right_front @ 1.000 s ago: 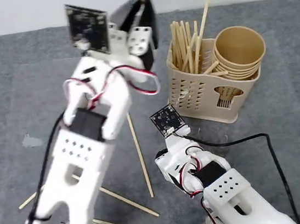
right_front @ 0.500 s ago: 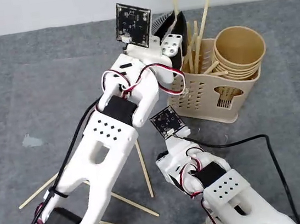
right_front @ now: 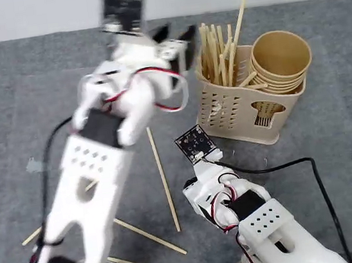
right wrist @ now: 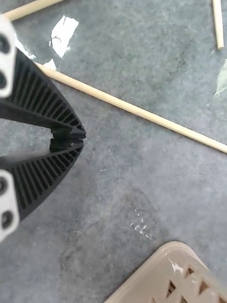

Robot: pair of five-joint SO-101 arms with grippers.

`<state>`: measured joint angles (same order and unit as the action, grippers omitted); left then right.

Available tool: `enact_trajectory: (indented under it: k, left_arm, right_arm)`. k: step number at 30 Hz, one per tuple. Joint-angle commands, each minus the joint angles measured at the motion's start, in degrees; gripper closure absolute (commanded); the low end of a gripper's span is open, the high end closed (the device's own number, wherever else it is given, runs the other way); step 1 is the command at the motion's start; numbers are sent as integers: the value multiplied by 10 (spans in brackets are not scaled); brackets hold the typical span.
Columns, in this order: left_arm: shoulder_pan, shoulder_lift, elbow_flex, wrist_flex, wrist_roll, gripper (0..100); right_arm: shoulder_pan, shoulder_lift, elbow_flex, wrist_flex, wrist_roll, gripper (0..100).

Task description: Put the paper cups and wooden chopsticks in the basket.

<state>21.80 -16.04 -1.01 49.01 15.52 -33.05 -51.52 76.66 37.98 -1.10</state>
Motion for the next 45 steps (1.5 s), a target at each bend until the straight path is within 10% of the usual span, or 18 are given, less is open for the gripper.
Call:
enact_trajectory:
  k: [1, 14, 28, 45]
  left_arm:
    - [-51, -86, -32, 92, 5, 845]
    - [-264, -205, 11, 344, -134, 988]
    - [-382, -529, 535, 176, -151, 989]
    - [-450, -767, 786, 127, -151, 988]
  right_arm:
    - [-4, -3, -8, -7, 7, 983]
    - [-5, -7, -44, 43, -25, 983]
    - [-61, 145, -338, 230, -53, 983]
    - [-63, 660, -706, 233, -92, 820]
